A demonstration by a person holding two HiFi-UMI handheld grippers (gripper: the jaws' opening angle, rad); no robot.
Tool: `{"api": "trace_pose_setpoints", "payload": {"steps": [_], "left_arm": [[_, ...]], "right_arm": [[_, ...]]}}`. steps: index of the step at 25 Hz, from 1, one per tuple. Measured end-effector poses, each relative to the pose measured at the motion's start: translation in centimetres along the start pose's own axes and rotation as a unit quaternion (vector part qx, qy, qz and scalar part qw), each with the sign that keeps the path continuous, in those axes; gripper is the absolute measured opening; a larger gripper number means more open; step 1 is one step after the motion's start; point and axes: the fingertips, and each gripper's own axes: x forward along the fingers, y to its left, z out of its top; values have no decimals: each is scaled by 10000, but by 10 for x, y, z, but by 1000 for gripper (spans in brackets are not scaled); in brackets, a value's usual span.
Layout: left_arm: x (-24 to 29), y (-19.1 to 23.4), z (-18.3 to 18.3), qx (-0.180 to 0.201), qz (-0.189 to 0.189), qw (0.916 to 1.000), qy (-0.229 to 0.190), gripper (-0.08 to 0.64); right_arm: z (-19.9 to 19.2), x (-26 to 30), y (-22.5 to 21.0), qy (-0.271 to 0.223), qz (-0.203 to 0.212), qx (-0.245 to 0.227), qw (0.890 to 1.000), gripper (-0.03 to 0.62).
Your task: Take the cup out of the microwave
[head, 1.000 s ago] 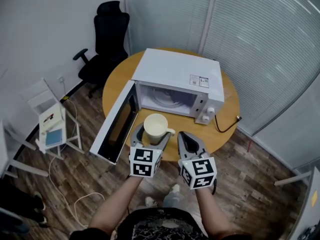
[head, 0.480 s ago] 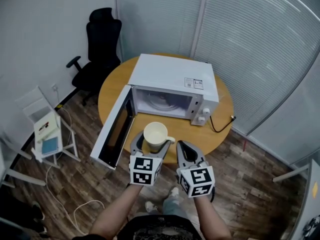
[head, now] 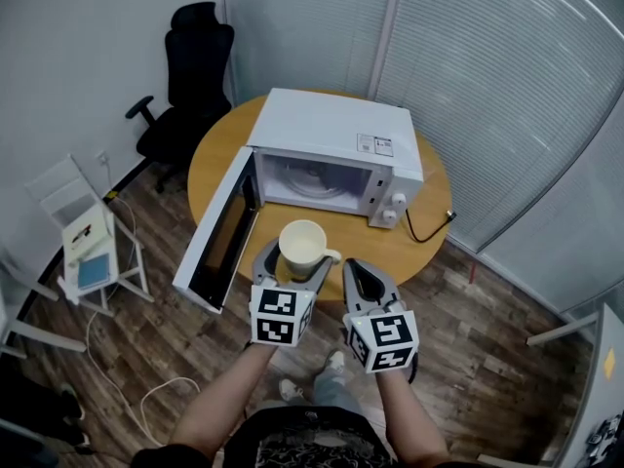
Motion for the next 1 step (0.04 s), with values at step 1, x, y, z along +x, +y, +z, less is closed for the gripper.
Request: {"api": "trace_pose_setpoints", "payload": {"steps": [1], "left_arm": [[-1,-1,-1,-5,-10,10000,7,416]], "right_arm": [[-1,-1,1,-2,-6,-3,10000,15]]}}
